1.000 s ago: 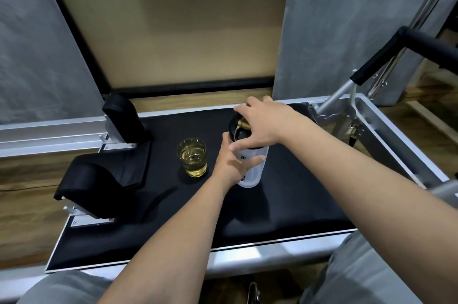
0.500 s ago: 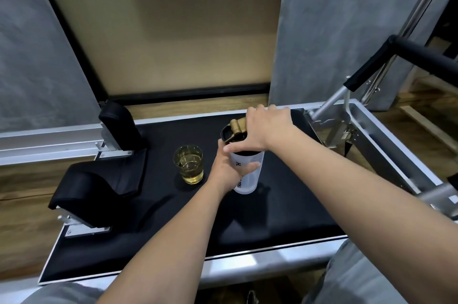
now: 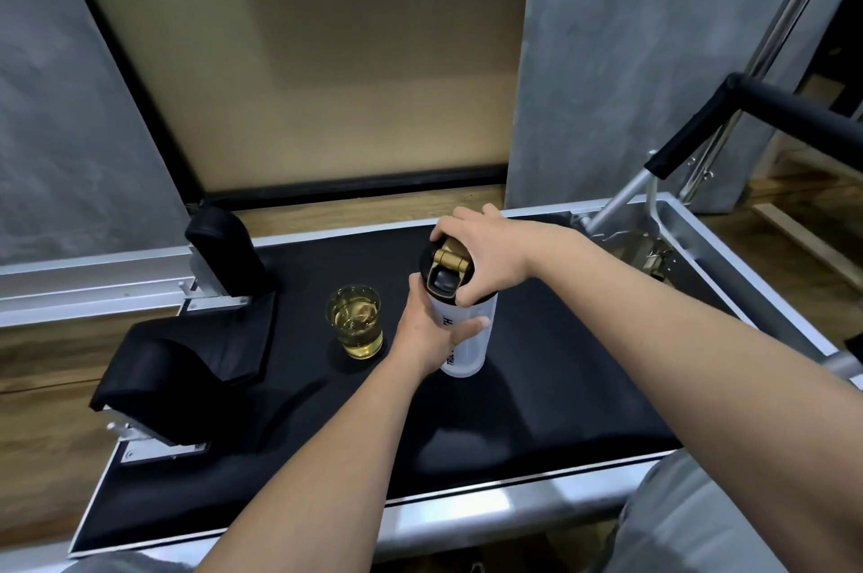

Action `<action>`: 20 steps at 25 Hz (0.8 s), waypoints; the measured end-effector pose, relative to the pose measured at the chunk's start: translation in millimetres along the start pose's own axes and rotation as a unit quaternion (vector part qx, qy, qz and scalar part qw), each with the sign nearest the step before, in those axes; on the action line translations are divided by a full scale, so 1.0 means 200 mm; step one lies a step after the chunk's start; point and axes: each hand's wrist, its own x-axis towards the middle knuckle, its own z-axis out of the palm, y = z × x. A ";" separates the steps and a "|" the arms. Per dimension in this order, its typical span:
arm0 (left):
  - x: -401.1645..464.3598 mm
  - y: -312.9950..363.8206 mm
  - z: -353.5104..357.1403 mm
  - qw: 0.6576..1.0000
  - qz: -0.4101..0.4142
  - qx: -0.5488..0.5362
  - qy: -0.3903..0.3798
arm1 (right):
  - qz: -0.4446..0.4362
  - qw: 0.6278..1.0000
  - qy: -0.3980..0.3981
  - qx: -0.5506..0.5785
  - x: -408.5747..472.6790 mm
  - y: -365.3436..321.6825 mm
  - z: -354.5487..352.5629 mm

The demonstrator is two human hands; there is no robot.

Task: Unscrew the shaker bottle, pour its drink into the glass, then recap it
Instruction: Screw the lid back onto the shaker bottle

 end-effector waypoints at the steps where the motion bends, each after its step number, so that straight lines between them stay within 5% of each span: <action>1: 0.01 0.00 0.00 1.000 -0.004 0.000 0.000 | 0.002 1.000 0.000 0.014 0.00 0.00 0.00; 5: 0.02 -0.01 0.00 1.000 -0.004 0.004 0.001 | 0.026 1.000 0.005 -0.007 -0.02 -0.02 0.00; 10: 0.02 0.00 0.04 0.999 0.019 -0.029 -0.002 | 0.232 0.962 0.057 -0.132 0.02 -0.21 0.13; 16: -0.01 0.03 -0.01 1.000 -0.022 0.011 -0.009 | -0.001 0.994 0.015 -0.104 -0.02 -0.07 0.01; 20: -0.02 0.06 0.00 0.999 -0.031 0.013 -0.007 | -0.066 0.994 0.040 -0.079 -0.02 0.00 0.04</action>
